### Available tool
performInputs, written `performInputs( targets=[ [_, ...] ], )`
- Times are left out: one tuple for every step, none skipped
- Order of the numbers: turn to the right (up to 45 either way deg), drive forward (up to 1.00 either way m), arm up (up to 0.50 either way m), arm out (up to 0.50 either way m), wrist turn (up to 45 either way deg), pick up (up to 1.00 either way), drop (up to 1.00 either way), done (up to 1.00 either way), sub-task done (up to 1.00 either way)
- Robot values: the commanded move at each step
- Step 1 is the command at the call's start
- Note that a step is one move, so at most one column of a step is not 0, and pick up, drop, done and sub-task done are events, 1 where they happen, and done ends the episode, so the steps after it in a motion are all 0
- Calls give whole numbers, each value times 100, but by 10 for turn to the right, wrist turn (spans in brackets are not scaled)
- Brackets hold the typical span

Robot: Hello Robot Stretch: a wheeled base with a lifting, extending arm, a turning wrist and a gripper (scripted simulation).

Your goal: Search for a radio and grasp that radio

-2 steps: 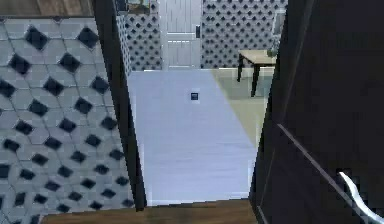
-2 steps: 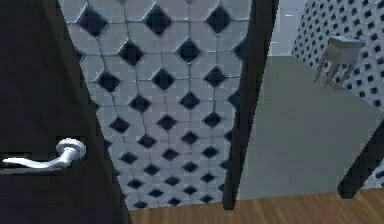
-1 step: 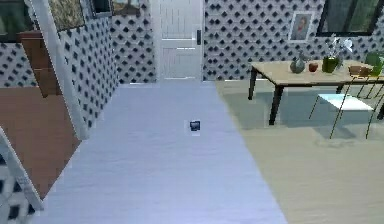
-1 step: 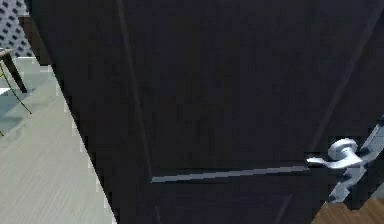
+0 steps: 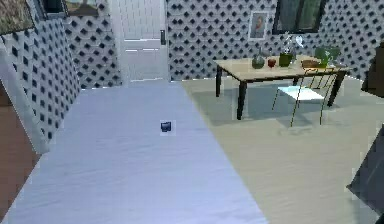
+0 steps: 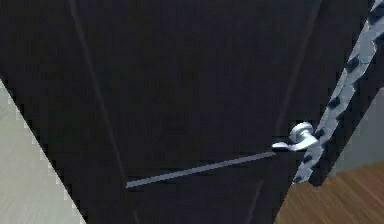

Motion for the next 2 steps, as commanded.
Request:
performInputs(
  targets=[
    [0, 45, 0, 0, 0, 0, 0, 0, 0],
    [-450, 0, 0, 0, 0, 0, 0, 0, 0]
  ],
)
